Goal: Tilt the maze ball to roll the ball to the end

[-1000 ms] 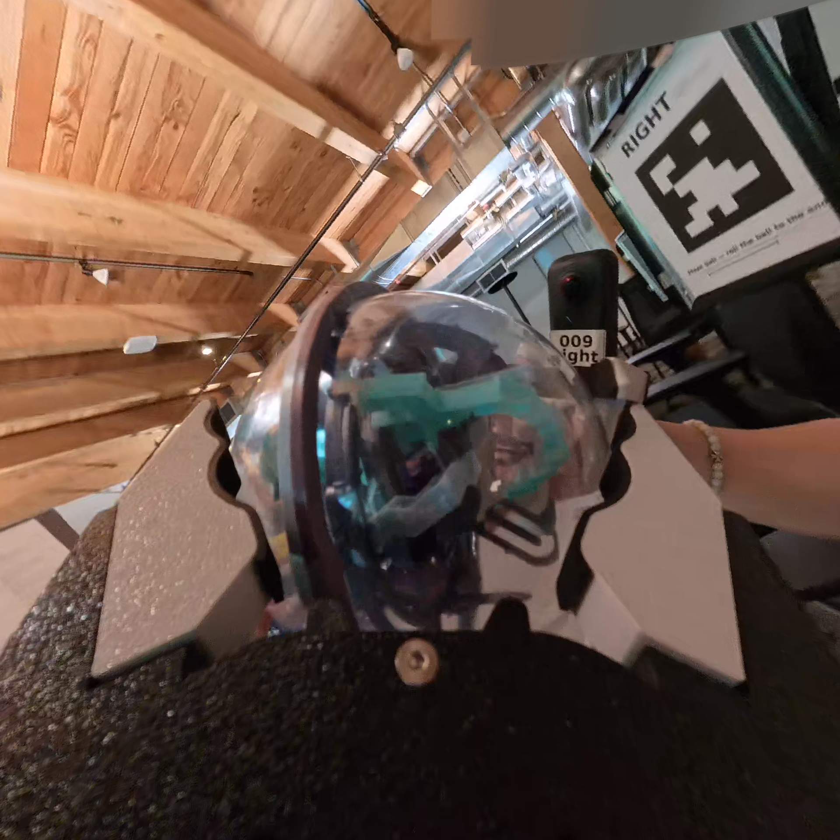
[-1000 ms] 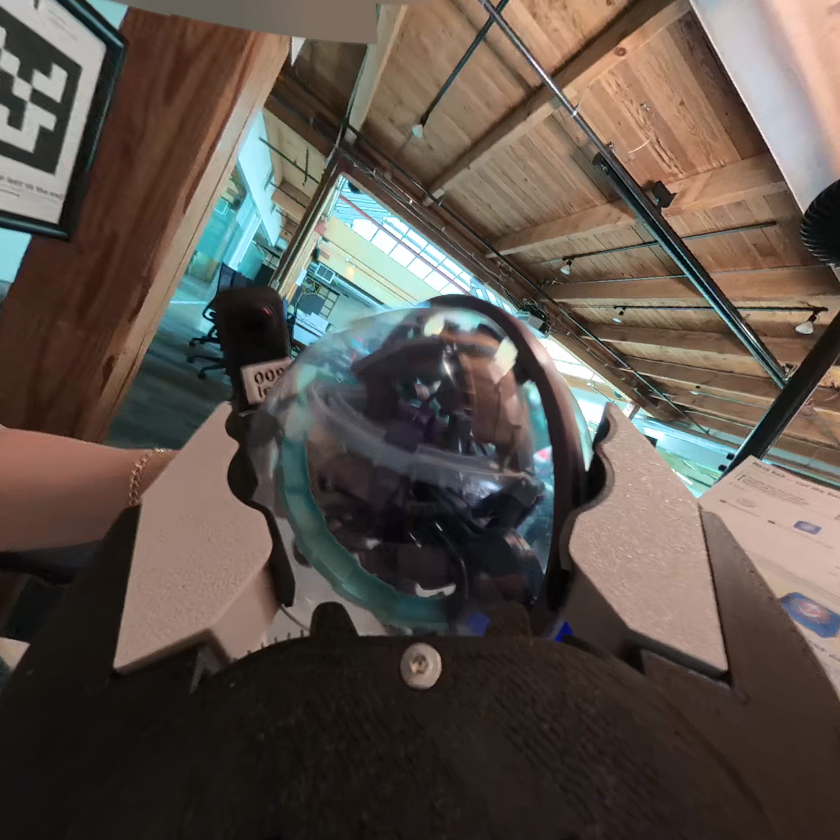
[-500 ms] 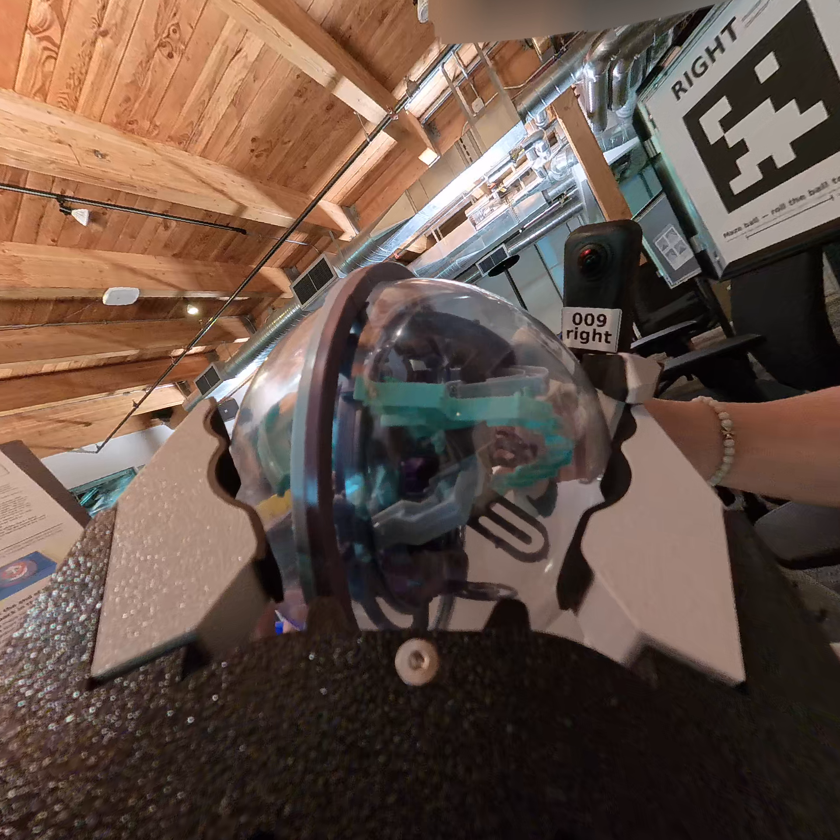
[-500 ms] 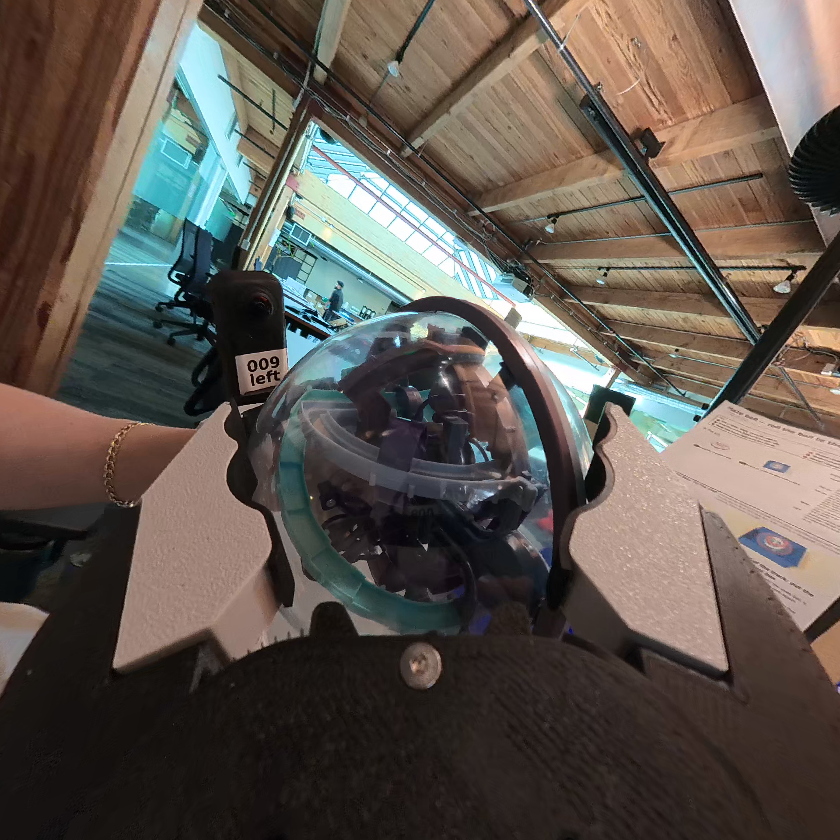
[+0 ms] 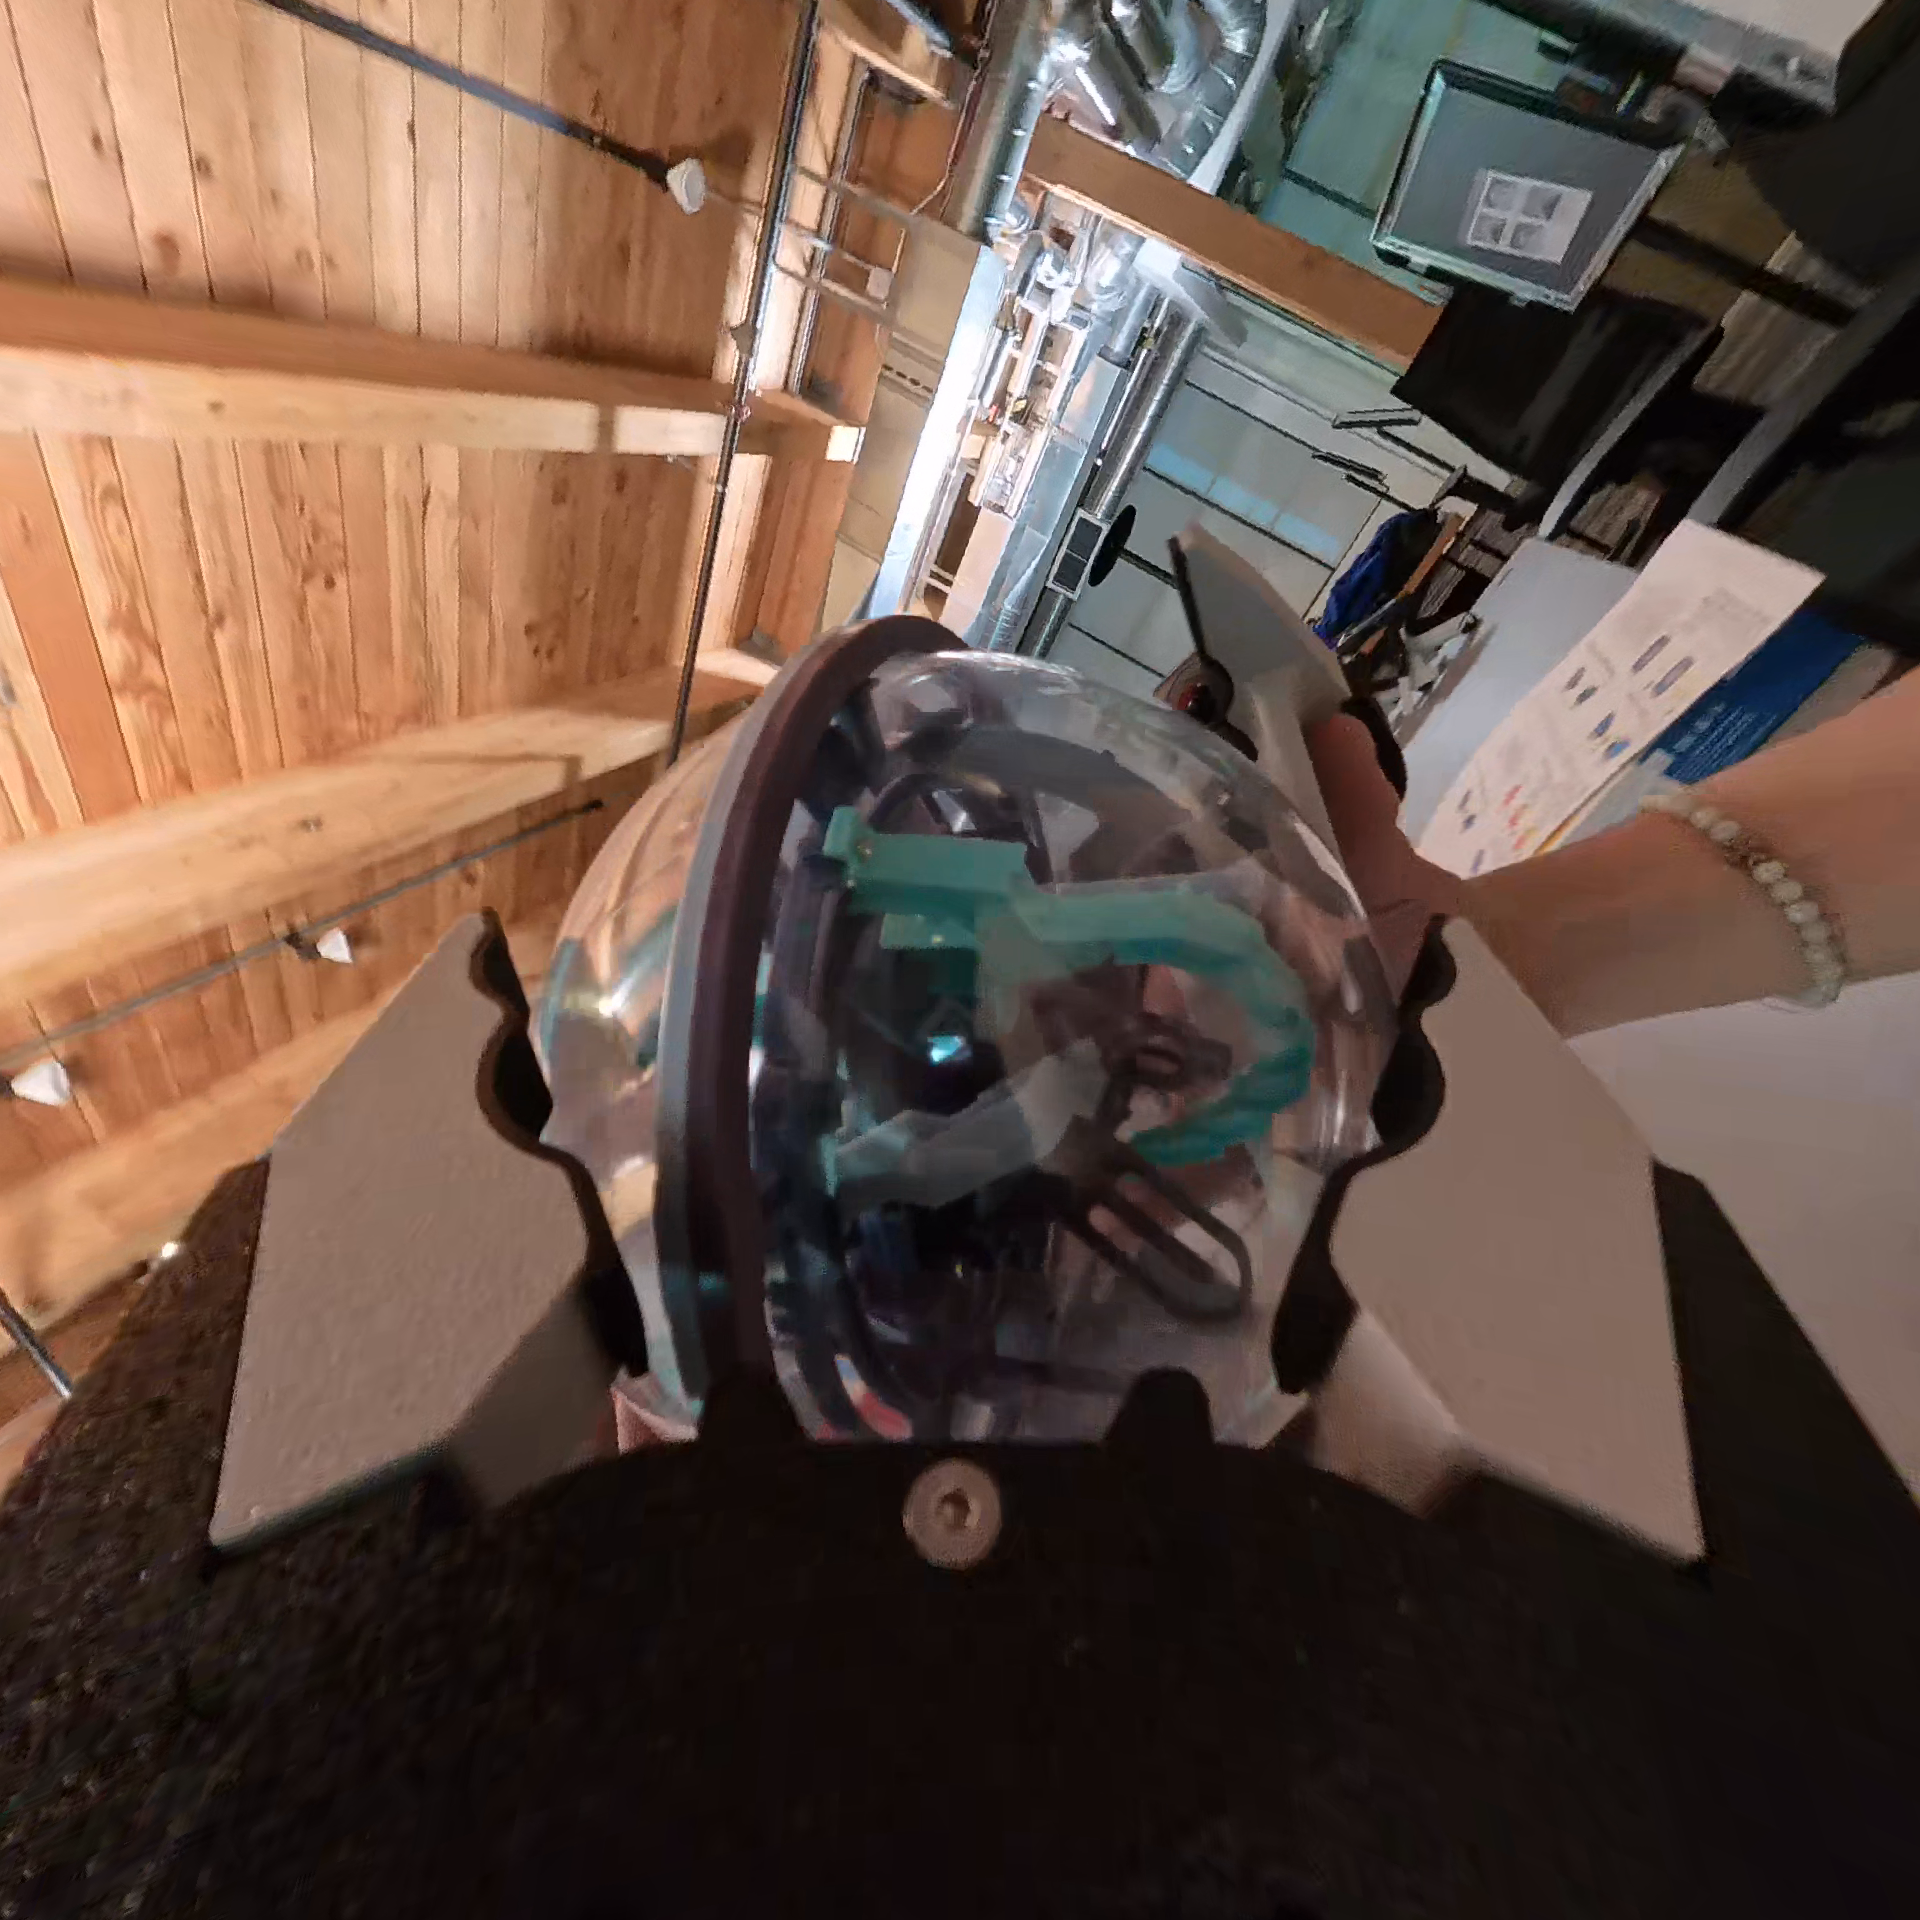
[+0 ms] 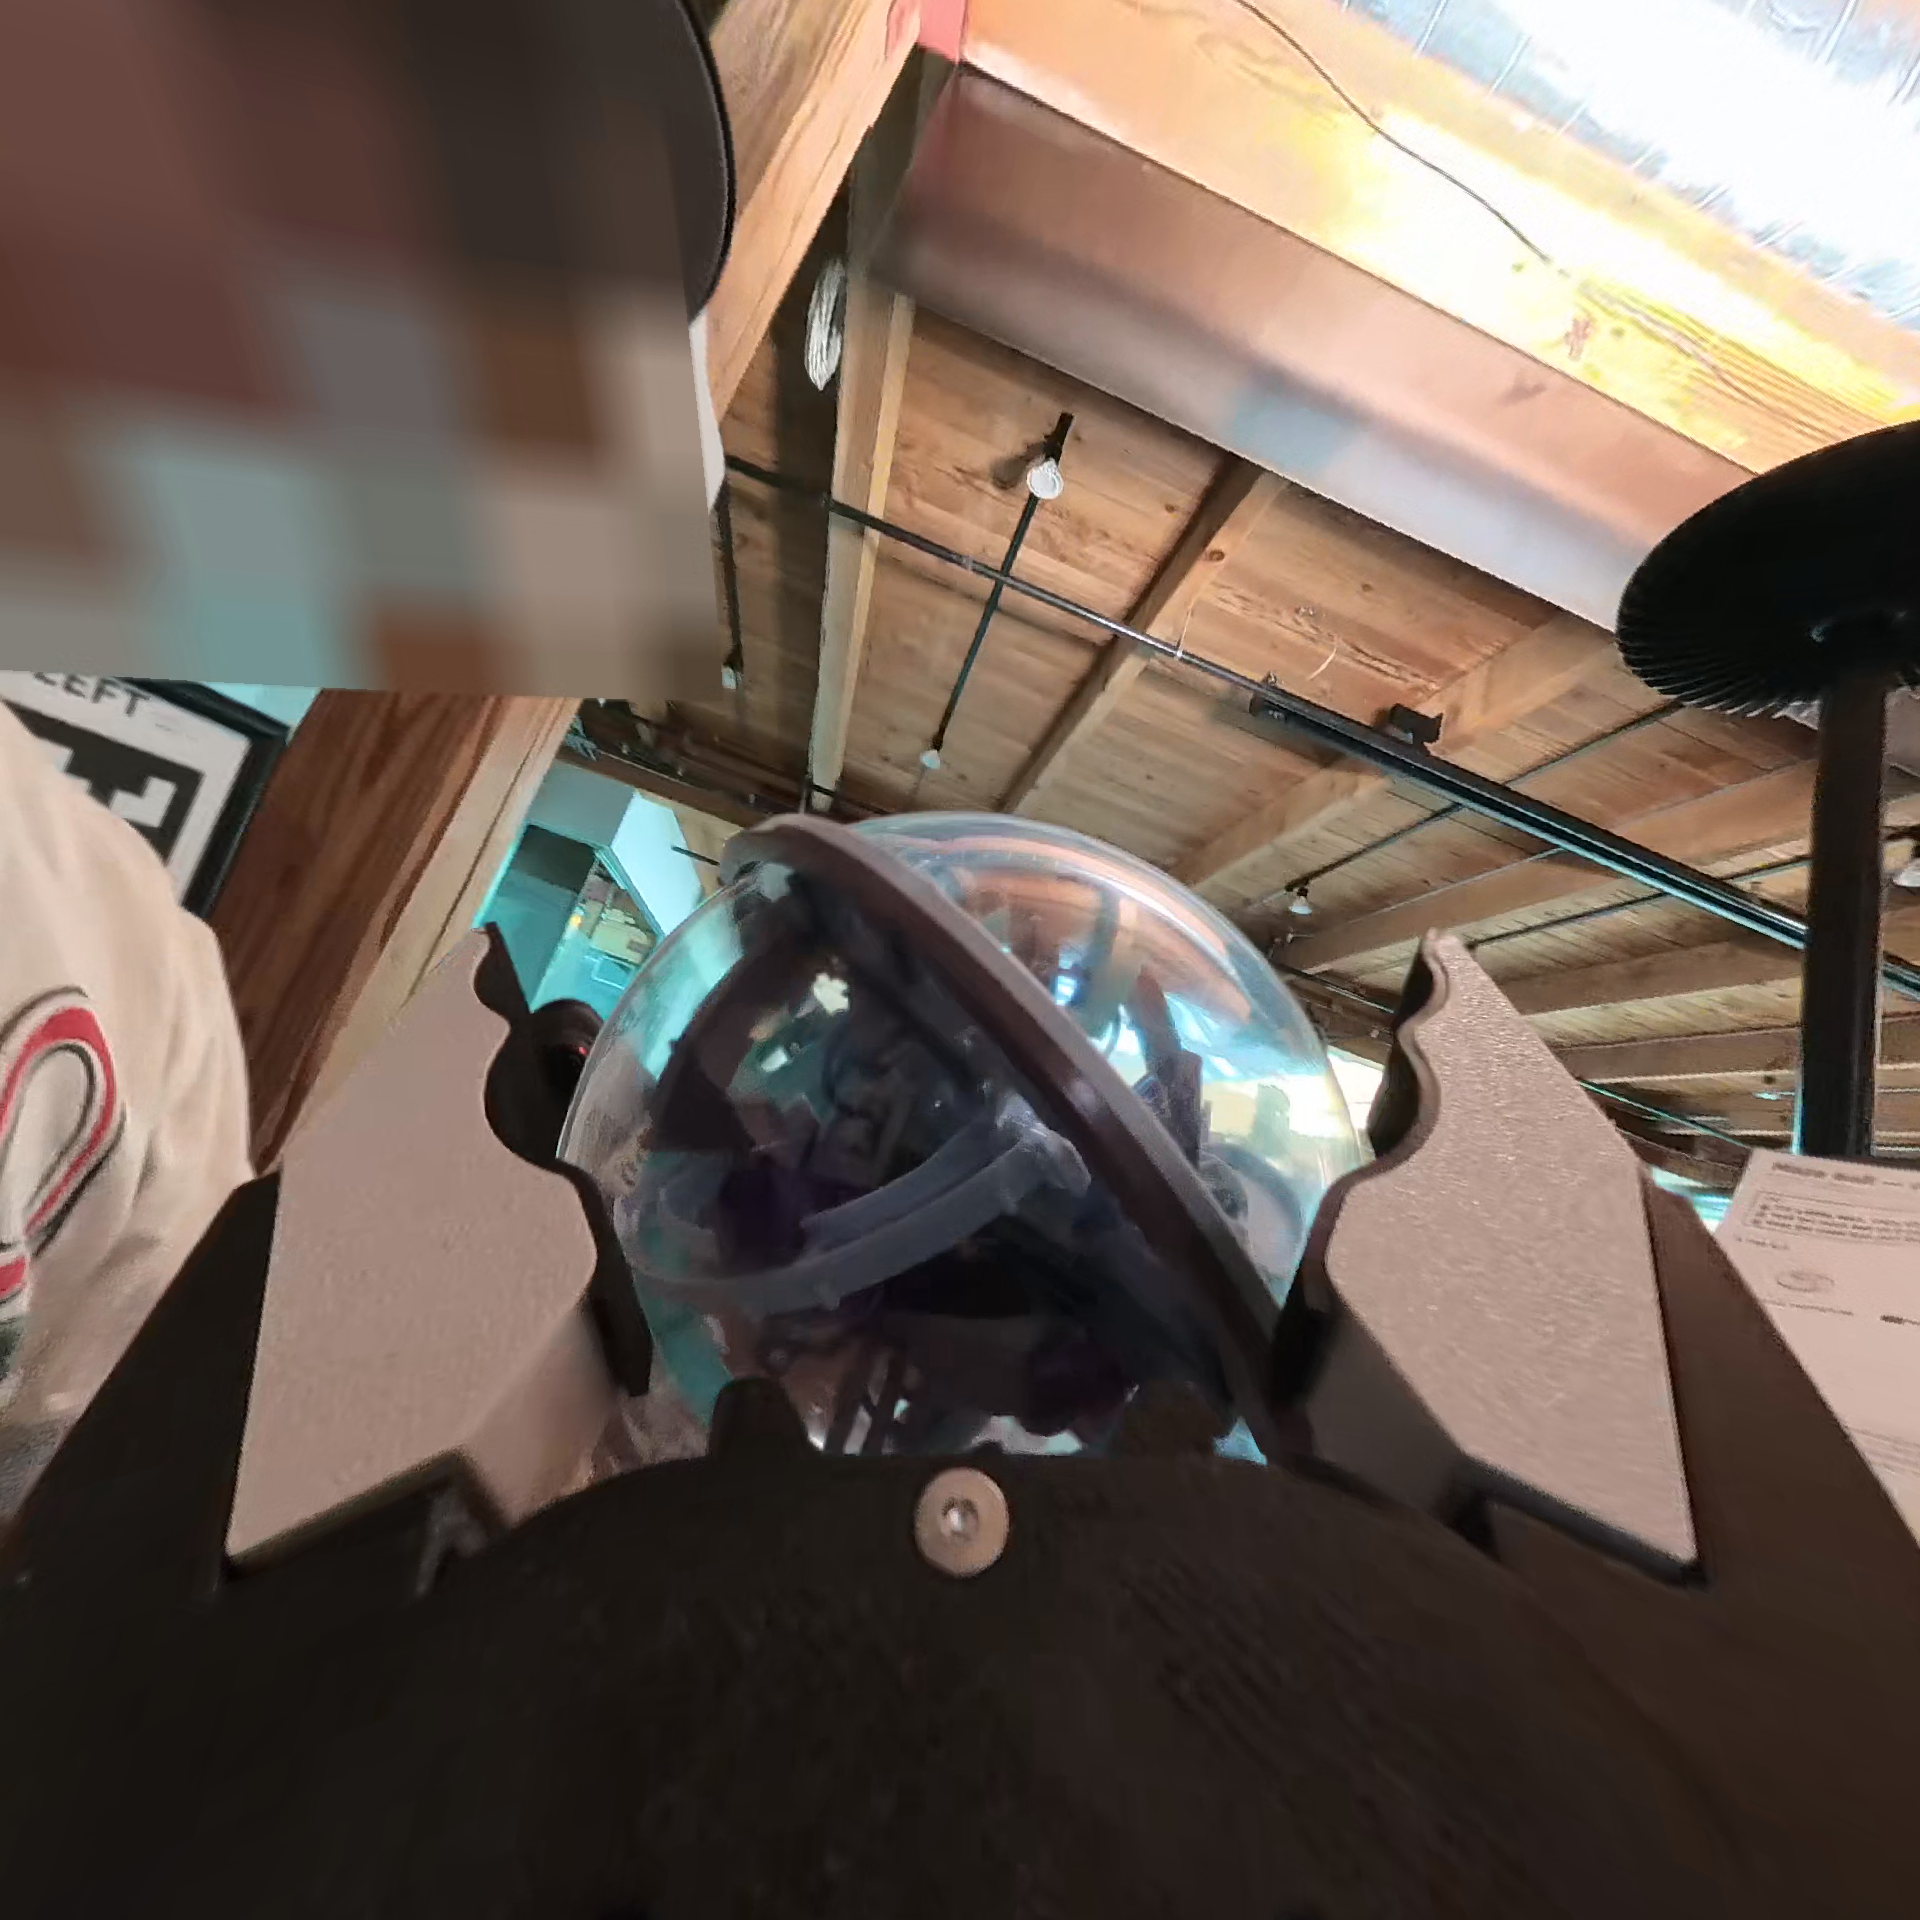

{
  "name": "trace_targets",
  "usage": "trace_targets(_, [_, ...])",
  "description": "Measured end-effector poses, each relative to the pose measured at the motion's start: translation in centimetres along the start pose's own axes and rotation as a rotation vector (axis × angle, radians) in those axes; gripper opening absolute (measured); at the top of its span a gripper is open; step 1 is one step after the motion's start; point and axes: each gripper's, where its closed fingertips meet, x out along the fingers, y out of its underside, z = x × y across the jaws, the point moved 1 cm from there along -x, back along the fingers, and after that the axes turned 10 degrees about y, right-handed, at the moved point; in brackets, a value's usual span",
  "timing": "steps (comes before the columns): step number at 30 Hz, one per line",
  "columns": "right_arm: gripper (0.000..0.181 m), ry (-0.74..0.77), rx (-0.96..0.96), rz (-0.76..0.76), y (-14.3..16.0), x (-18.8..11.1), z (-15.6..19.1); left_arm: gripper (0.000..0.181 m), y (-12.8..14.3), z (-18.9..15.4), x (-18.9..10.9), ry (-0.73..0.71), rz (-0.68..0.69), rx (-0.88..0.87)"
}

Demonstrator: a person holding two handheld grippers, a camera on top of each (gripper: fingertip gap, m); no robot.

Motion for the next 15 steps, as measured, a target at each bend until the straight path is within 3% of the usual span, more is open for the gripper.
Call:
trace_targets(6, [0.157,-0.132,-0.082,0.073,1.4,2.7,-2.6,0.157,2.1,2.7,-0.2,0.039,0.012,0.223])
trace_targets(11, [0.157,-0.189,-0.136,-0.013,2.1,3.9,-4.6,0.157,4.1,4.7,-0.7,0.012,0.003,0.245])
trace_targets(15, [0.157,-0.232,-0.129,-0.047,3.3,3.1,-6.3,0.158,6.3,4.5,-0.4,0.023,0.048,0.296])
